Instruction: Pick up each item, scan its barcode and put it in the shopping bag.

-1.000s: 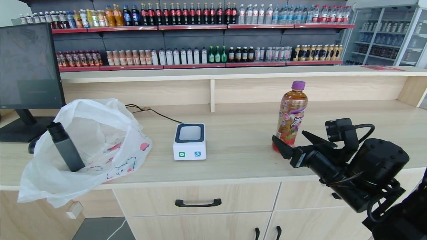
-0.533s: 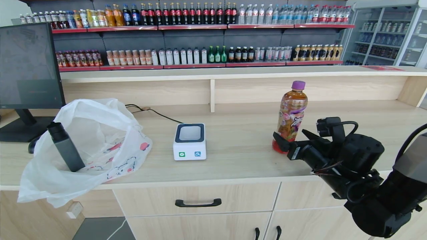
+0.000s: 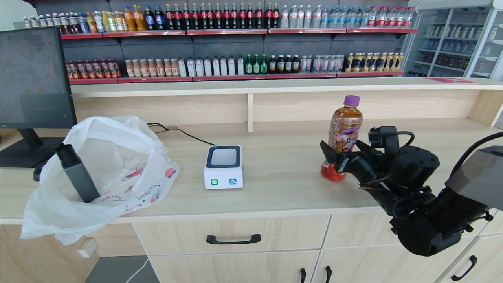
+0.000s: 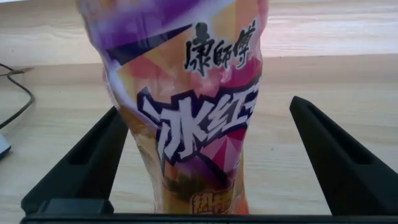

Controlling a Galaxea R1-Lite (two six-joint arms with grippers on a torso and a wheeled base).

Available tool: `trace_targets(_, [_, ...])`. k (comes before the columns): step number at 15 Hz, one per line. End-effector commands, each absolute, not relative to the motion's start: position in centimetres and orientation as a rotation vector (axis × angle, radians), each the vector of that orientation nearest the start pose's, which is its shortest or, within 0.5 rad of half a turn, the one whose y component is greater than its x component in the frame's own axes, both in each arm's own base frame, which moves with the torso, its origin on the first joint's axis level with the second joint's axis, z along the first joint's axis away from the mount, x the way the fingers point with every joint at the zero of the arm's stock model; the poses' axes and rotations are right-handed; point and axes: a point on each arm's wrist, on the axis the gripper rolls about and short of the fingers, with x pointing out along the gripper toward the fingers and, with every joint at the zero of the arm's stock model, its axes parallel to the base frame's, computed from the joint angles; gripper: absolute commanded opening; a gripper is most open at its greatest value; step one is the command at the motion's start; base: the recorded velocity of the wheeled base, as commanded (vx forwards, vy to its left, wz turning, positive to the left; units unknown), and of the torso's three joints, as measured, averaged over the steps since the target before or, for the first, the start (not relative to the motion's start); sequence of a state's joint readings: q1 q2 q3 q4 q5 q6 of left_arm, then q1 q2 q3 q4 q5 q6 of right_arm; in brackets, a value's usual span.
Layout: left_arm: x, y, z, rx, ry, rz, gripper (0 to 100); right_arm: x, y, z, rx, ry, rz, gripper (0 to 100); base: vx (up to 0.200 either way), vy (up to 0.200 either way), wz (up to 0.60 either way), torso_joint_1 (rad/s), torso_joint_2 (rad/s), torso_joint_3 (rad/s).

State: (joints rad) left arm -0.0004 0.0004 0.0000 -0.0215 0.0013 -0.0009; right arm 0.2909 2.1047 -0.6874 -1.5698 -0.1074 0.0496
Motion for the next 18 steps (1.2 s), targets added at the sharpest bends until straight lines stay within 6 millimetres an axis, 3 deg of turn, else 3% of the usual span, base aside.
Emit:
trace_targets(1, [-2.3,0.0,7.8,-0.002,-0.021,0.002,100,35.0,10.1,10.8,0.079,-0.148,0.184,100,0.0,0.0,0.0,0.0,0.0,0.0])
trace_targets(10, [-2.3,0.0,7.8,-0.002,-0.021,0.002,100,36.0,10.4,10.3,0.081,-0.157,0.185,100,0.0,0.0,0.0,0.0,0.0,0.0])
trace_targets(11, [-2.3,0.0,7.8,-0.002,-0.021,0.002,100,36.0,10.4,10.3,0.081,-0.157,0.185,0,0.0,0.0,0.0,0.0,0.0,0.0])
trace_targets(18, [-2.3,0.0,7.8,-0.003,-0.021,0.002,100,35.9,10.4,10.3,0.1,-0.15,0.186,0,0.0,0.0,0.0,0.0,0.0,0.0])
